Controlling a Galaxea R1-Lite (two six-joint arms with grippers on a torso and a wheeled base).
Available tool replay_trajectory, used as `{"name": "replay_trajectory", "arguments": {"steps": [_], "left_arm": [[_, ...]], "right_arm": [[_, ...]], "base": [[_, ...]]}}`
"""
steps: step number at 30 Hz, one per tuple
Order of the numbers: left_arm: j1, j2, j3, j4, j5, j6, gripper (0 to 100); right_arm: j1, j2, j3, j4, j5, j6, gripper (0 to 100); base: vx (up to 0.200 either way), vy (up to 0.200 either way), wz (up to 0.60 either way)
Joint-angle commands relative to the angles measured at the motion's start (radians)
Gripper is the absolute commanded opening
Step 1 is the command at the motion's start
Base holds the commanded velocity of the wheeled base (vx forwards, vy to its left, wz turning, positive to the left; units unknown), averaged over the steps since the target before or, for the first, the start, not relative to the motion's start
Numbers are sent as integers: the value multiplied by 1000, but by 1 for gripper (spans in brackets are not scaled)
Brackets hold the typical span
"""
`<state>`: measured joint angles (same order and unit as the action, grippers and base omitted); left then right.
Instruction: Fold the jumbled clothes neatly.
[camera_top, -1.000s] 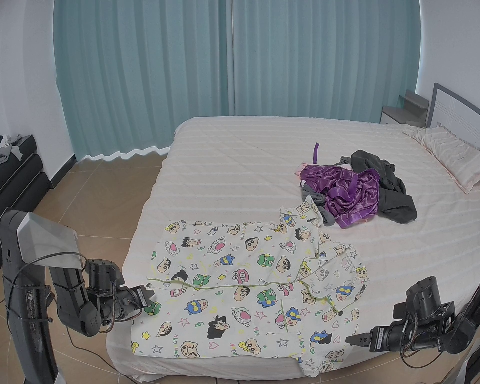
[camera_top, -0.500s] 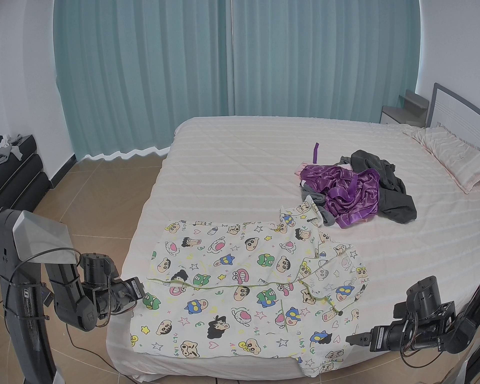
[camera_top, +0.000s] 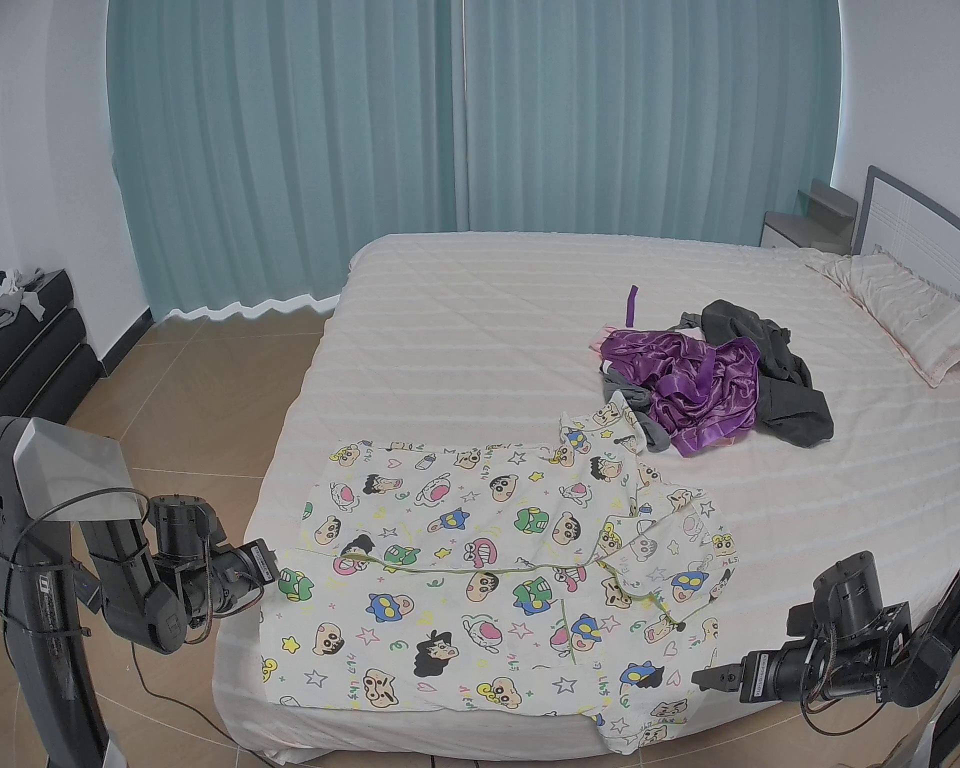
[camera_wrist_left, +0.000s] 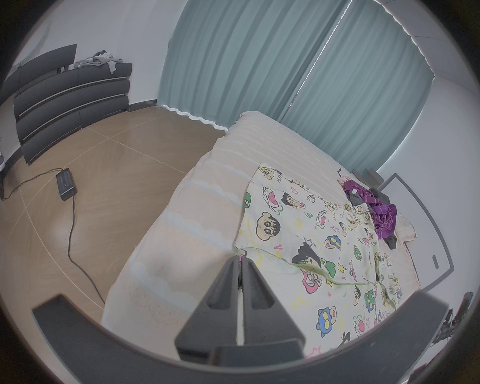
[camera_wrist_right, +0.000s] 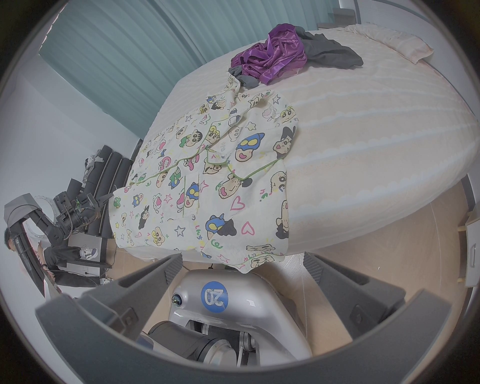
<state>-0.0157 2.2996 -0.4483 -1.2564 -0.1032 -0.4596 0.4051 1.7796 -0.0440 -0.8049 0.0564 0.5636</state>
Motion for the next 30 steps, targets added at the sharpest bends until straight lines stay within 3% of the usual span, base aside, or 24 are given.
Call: {"name": "replay_trajectory", "arguments": {"steps": [1, 2, 3, 9, 12, 16, 20, 24, 30], "left_arm": [[0, 24, -23, 0, 0, -1, 0], [0, 35, -35, 0, 0, -1, 0], [0, 41, -40, 2, 0, -2, 100], [2, 54, -55, 3, 2, -57, 100], [51, 47, -59, 6, -9, -62, 100], [92, -45, -6, 6, -18, -67, 100], [115, -196, 89, 6, -81, -74, 100], [99, -319, 189, 6, -89, -134, 100], [17, -394, 278, 8, -89, -312, 100]], "right_arm": [[1, 0, 1, 0, 0, -1, 100], [1, 0, 1, 0, 0, 1, 100], [1, 0, 1, 0, 0, -1, 100], [1, 1, 1, 0, 0, 1, 100], [1, 1, 1, 0, 0, 1, 100], [3, 3, 1, 1, 0, 1, 100], [6, -2, 3, 1, -1, 1, 100], [12, -2, 3, 1, -1, 1, 100], [12, -2, 3, 1, -1, 1, 100]], "base": [[0, 0, 0], [0, 0, 0], [0, 0, 0], [0, 0, 0], [0, 0, 0], [0, 0, 0], [0, 0, 0], [0, 0, 0], [0, 0, 0]]}}
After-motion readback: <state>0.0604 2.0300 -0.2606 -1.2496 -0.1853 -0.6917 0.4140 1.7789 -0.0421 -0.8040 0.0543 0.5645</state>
